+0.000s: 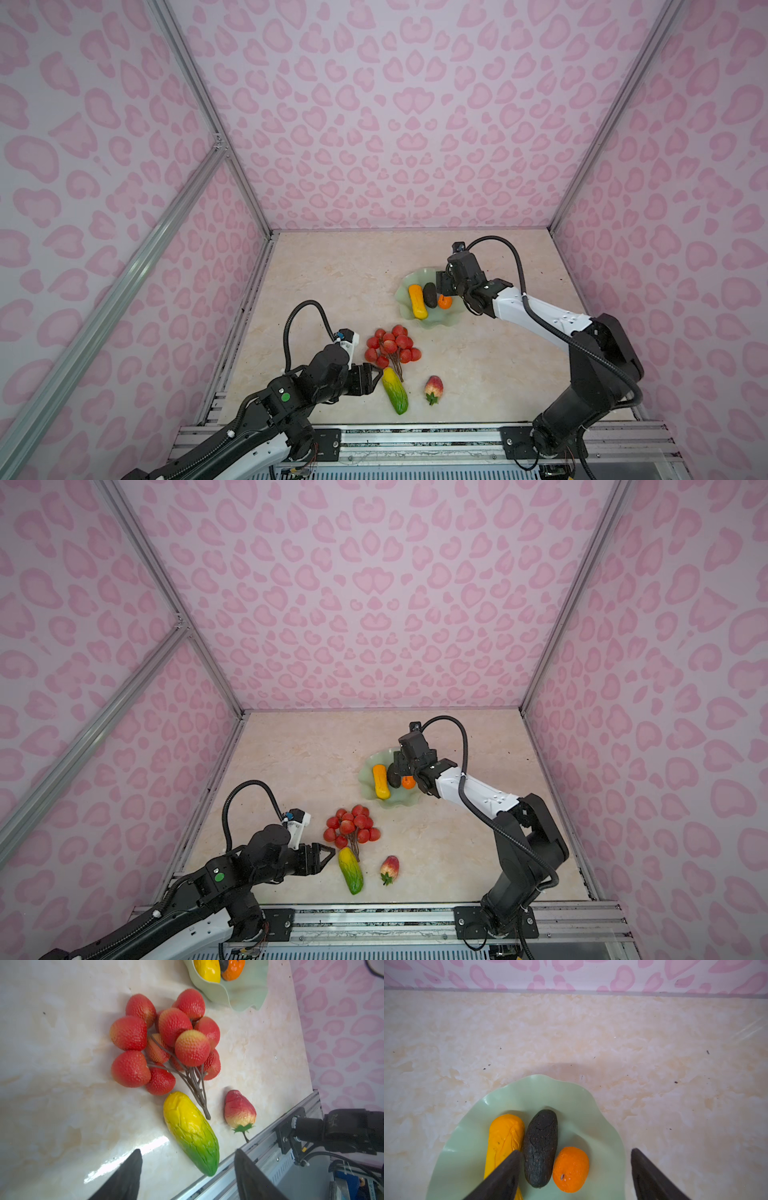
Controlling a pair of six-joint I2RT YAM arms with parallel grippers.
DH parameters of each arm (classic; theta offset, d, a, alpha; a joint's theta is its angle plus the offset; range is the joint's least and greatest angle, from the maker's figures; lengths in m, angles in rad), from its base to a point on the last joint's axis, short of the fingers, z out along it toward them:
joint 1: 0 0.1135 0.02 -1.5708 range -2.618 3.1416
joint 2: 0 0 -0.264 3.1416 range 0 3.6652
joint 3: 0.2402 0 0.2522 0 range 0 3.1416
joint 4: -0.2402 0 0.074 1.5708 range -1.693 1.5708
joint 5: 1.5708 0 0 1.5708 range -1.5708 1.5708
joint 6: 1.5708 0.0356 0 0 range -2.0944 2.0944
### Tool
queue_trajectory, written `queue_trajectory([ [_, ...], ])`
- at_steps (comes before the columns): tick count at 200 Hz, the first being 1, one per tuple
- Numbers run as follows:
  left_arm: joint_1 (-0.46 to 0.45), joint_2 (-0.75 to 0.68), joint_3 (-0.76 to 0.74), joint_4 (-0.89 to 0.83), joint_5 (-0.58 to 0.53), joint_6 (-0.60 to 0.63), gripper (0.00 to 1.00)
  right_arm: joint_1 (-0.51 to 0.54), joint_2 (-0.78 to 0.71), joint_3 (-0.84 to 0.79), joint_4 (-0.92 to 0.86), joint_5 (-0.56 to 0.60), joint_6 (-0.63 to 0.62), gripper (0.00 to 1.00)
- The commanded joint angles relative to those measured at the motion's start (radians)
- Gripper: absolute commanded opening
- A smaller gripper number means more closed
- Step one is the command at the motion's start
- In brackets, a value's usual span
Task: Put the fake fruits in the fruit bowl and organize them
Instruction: 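Grasp the orange with the right gripper and place it in the bowl, then grasp the yellow-green papaya with the left gripper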
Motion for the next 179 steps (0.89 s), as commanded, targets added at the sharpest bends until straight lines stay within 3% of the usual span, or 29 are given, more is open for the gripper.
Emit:
queue_trajectory([
  [1, -0.073, 0.030, -0.011, -0.010, -0.047, -0.049, 0.71, -0.002, -0.067, -0.055, 0.057, 0.063, 0.022, 0.87],
  [42, -0.155, 0.182, 0.005, 0.105, -0.058, -0.046, 0.75, -0.008, -0.166, -0.123, 0.048, 0.075, 0.034, 0.91],
  [111, -0.168, 0.461, 0.079, 0.207, 0.006, 0.014, 0.78, -0.013, -0.187, -0.172, 0.042, 0.076, 0.053, 0.92],
  [161, -0.169, 0.558, 0.079, 0.231, 0.023, 0.025, 0.69, -0.020, -0.196, -0.185, 0.043, 0.076, 0.050, 0.92],
  [179, -0.169, 0.570, 0.078, 0.236, 0.024, 0.034, 0.57, -0.022, -0.196, -0.186, 0.043, 0.076, 0.050, 0.92],
])
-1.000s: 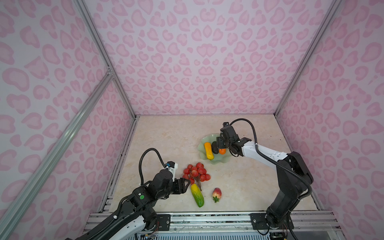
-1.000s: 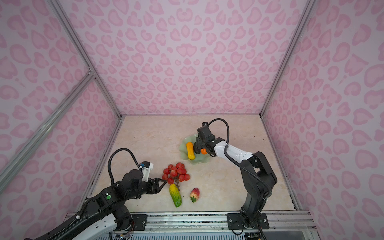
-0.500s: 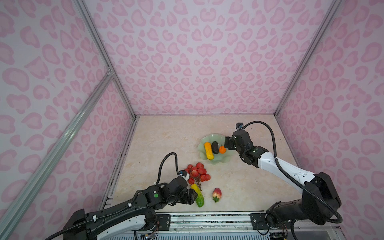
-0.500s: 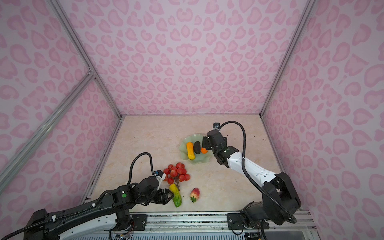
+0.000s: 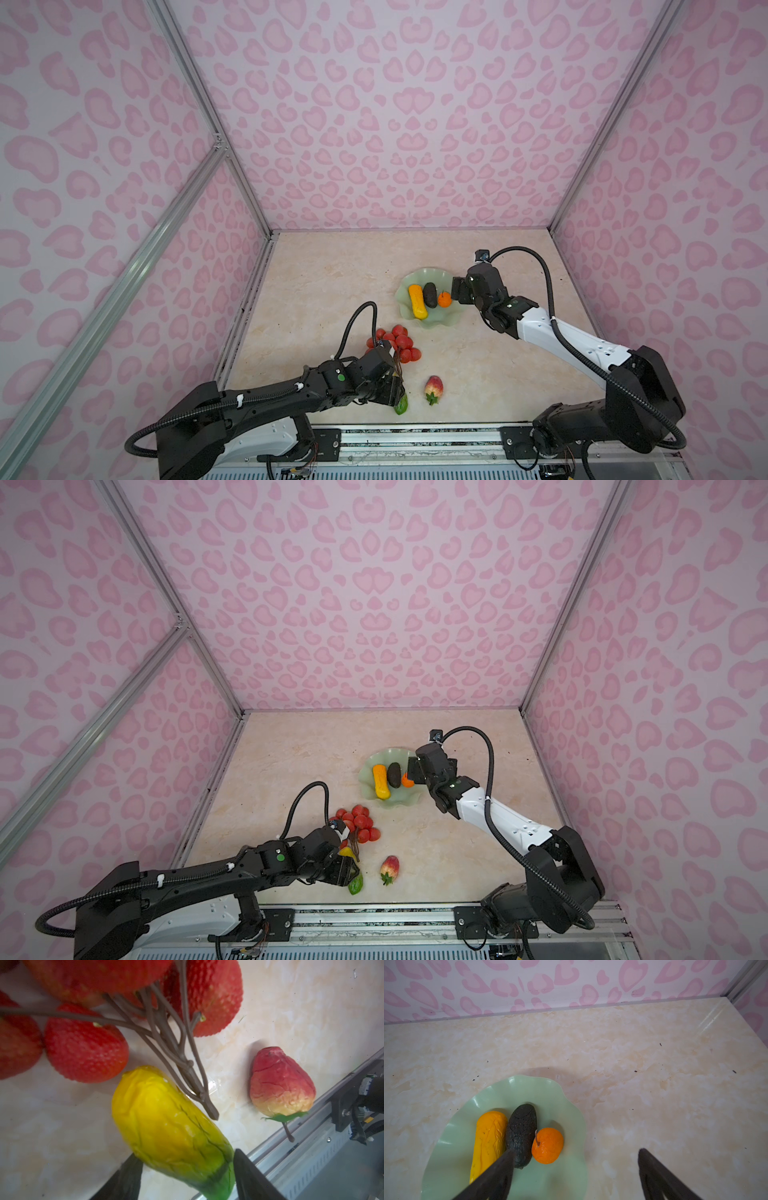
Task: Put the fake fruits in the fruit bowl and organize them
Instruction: 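Grasp the yellow-green papaya with the left gripper, then carry the papaya with the left gripper and lay it in the bowl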
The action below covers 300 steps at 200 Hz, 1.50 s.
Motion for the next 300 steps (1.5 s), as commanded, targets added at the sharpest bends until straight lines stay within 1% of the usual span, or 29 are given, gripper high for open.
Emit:
queue_trajectory([
  [1, 0.000, 0.016, 0.005, 0.031, 0.005, 0.022, 0.57, -0.002, -0.002, -0.009, 0.008, 0.013, 0.006, 0.92],
  [17, 0.000, 0.022, 0.010, 0.018, -0.005, 0.035, 0.44, -0.003, 0.001, -0.012, 0.011, 0.012, 0.007, 0.92],
  [23, 0.000, 0.024, 0.012, 0.013, -0.006, 0.039, 0.40, -0.003, 0.002, -0.011, 0.011, 0.012, 0.008, 0.92],
  [31, 0.000, 0.025, 0.015, 0.002, -0.007, 0.044, 0.38, -0.004, 0.004, -0.012, 0.011, 0.010, 0.007, 0.92],
  [44, 0.000, 0.013, 0.018, -0.023, -0.012, 0.048, 0.38, -0.004, 0.004, -0.010, 0.009, 0.010, 0.006, 0.92],
  [46, 0.000, 0.010, 0.019, -0.027, -0.013, 0.048, 0.34, -0.005, 0.004, -0.011, 0.010, 0.009, 0.006, 0.92],
  [48, 0.000, 0.007, 0.020, -0.032, -0.015, 0.048, 0.33, -0.004, 0.004, -0.010, 0.011, 0.010, 0.006, 0.92],
  [66, 0.000, -0.046, 0.032, -0.103, -0.037, 0.054, 0.32, -0.005, 0.004, -0.011, 0.009, 0.012, 0.006, 0.92],
  [83, 0.000, -0.129, 0.054, -0.183, -0.065, 0.070, 0.32, -0.006, 0.002, -0.011, 0.009, 0.010, 0.007, 0.91],
  [104, 0.005, -0.224, 0.119, -0.261, -0.116, 0.116, 0.32, -0.005, 0.000, -0.011, 0.005, 0.010, 0.006, 0.91],
  [118, 0.024, -0.243, 0.191, -0.294, -0.132, 0.163, 0.33, -0.005, -0.004, -0.013, -0.002, 0.008, 0.006, 0.91],
  [131, 0.058, -0.224, 0.258, -0.304, -0.120, 0.210, 0.33, -0.005, -0.015, -0.018, -0.009, 0.007, 0.008, 0.91],
  [149, 0.103, -0.159, 0.359, -0.296, -0.112, 0.285, 0.33, -0.007, -0.042, -0.038, -0.013, 0.008, 0.012, 0.91],
  [164, 0.140, -0.080, 0.435, -0.253, -0.110, 0.342, 0.33, -0.009, -0.067, -0.055, -0.021, 0.008, 0.017, 0.91],
  [181, 0.174, 0.030, 0.525, -0.195, -0.091, 0.415, 0.33, -0.013, -0.098, -0.080, -0.030, 0.015, 0.025, 0.91],
  [201, 0.193, 0.172, 0.634, -0.140, -0.084, 0.499, 0.32, -0.018, -0.139, -0.109, -0.045, 0.017, 0.037, 0.91],
  [216, 0.208, 0.280, 0.711, -0.111, -0.054, 0.557, 0.32, -0.022, -0.172, -0.138, -0.046, 0.014, 0.046, 0.91],
  [241, 0.217, 0.463, 0.852, -0.157, -0.031, 0.663, 0.29, -0.033, -0.220, -0.178, -0.052, 0.016, 0.056, 0.91],
  [253, 0.218, 0.544, 0.933, -0.188, -0.046, 0.700, 0.28, -0.039, -0.241, -0.191, -0.058, 0.017, 0.059, 0.91],
  [300, 0.238, 0.760, 1.057, -0.211, -0.048, 0.756, 0.26, -0.063, -0.318, -0.249, -0.035, 0.031, 0.063, 0.91],
])
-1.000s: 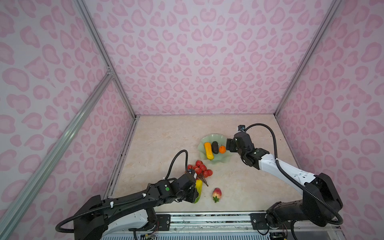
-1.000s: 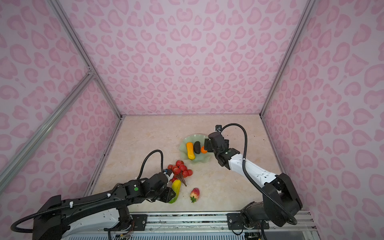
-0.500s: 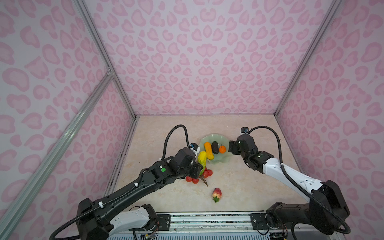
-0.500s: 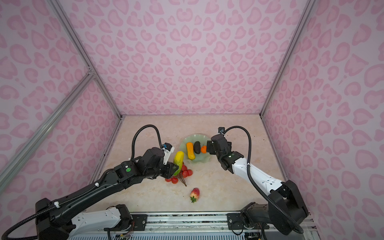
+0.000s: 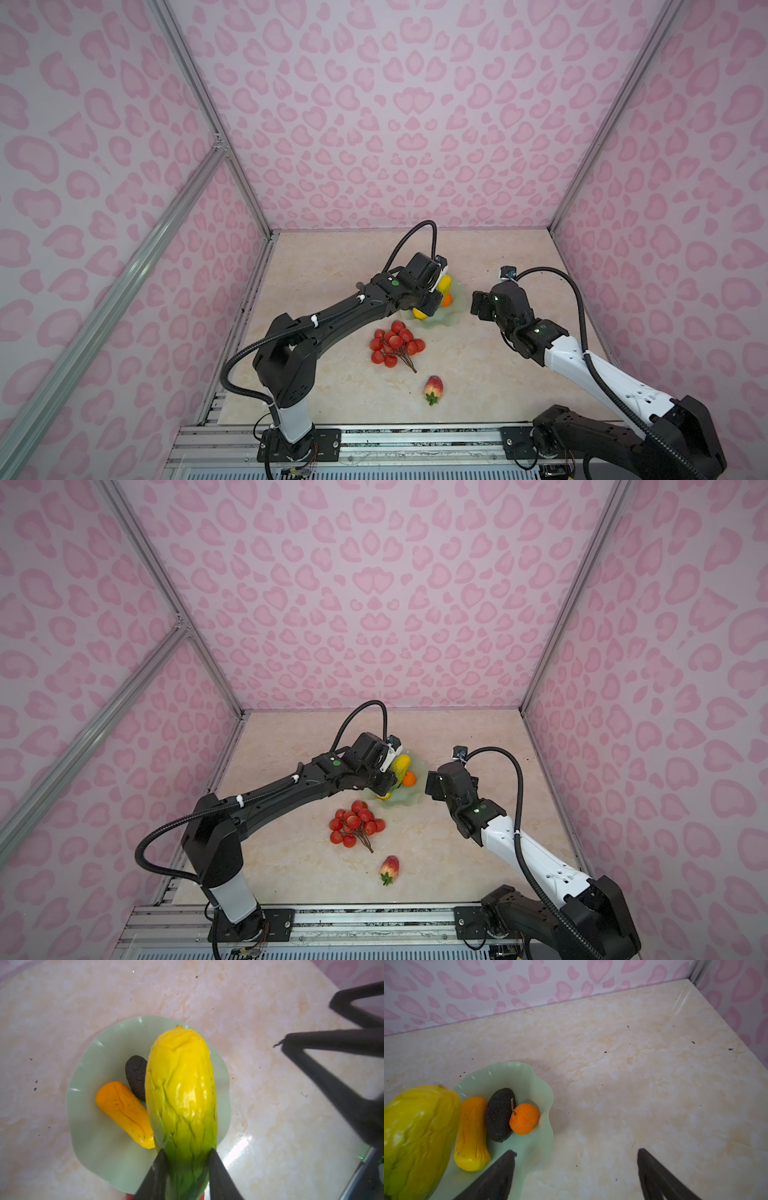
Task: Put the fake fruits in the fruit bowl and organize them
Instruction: 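Carry the papaya with the left gripper and lay it in the bowl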
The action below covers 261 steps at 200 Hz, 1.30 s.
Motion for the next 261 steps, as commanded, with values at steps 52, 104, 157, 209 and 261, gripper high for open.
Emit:
queue_trajectory([
  [52, 0.004, 0.179, 0.095, -0.058, 0.017, 0.079, 0.27, -0.047, -0.045, -0.047, 0.018, 0.006, 0.008, 0.92],
  [104, 0.005, 0.150, 0.070, -0.035, 0.045, 0.045, 0.47, -0.049, -0.038, -0.038, -0.001, 0.002, 0.004, 0.92],
  [157, 0.005, -0.027, 0.048, 0.059, -0.014, -0.012, 0.84, -0.050, -0.034, -0.029, -0.039, -0.086, -0.003, 0.91],
  [209, 0.058, -0.287, -0.085, 0.244, -0.147, -0.091, 0.88, 0.043, -0.020, -0.059, -0.130, -0.288, 0.018, 0.88],
  [261, 0.216, -0.584, -0.448, 0.425, -0.391, -0.299, 0.92, 0.385, 0.017, -0.102, -0.174, -0.305, 0.169, 0.87],
])
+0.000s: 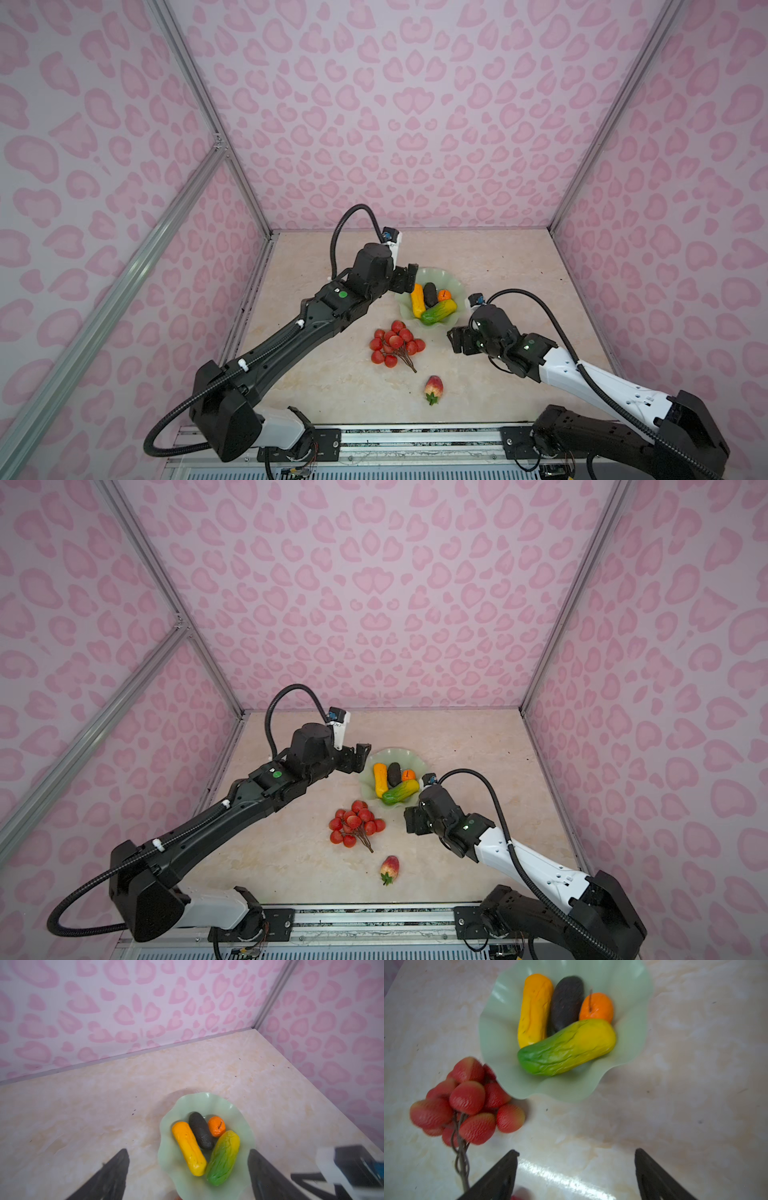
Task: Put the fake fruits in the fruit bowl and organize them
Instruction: 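Carry the papaya with the left gripper and lay it in the bowl, then grasp the red-green peach with the right gripper and place it in the bowl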
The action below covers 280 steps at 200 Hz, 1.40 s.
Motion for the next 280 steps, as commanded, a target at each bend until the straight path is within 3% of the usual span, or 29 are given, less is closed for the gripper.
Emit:
queue_trajectory([
  [1, 0.068, -0.104, -0.128, 0.121, -0.160, -0.157, 0.92, 0.111, 0.020, -0.027, -0.029, -0.026, 0.114, 0.87],
  [38, 0.213, -0.297, -0.389, 0.160, -0.180, -0.360, 0.96, 0.311, 0.132, -0.046, 0.027, -0.047, 0.251, 0.85],
  [81, 0.284, -0.393, -0.482, 0.124, -0.170, -0.405, 0.98, 0.401, 0.253, -0.022, 0.102, -0.067, 0.309, 0.79],
  [97, 0.290, -0.400, -0.483, 0.116, -0.166, -0.401, 0.97, 0.407, 0.296, -0.008, 0.107, -0.079, 0.312, 0.71],
  [134, 0.294, -0.403, -0.475, 0.114, -0.159, -0.380, 0.97, 0.407, 0.308, 0.018, 0.072, -0.069, 0.309, 0.37],
  [161, 0.295, -0.412, -0.492, 0.131, -0.141, -0.380, 0.97, 0.401, 0.242, 0.058, -0.007, -0.013, 0.298, 0.30],
  [186, 0.295, -0.413, -0.511, 0.145, -0.116, -0.383, 0.97, 0.349, 0.166, 0.159, -0.137, 0.116, 0.226, 0.29],
  [202, 0.296, -0.417, -0.523, 0.156, -0.093, -0.380, 0.96, 0.283, 0.138, 0.185, -0.077, 0.209, 0.153, 0.30],
  [235, 0.296, -0.443, -0.555, 0.171, -0.056, -0.383, 0.96, 0.071, 0.219, 0.307, 0.072, 0.179, 0.044, 0.30],
  [280, 0.296, -0.487, -0.572, 0.162, -0.012, -0.344, 0.96, -0.085, 0.454, 0.490, 0.146, 0.155, -0.078, 0.30],
])
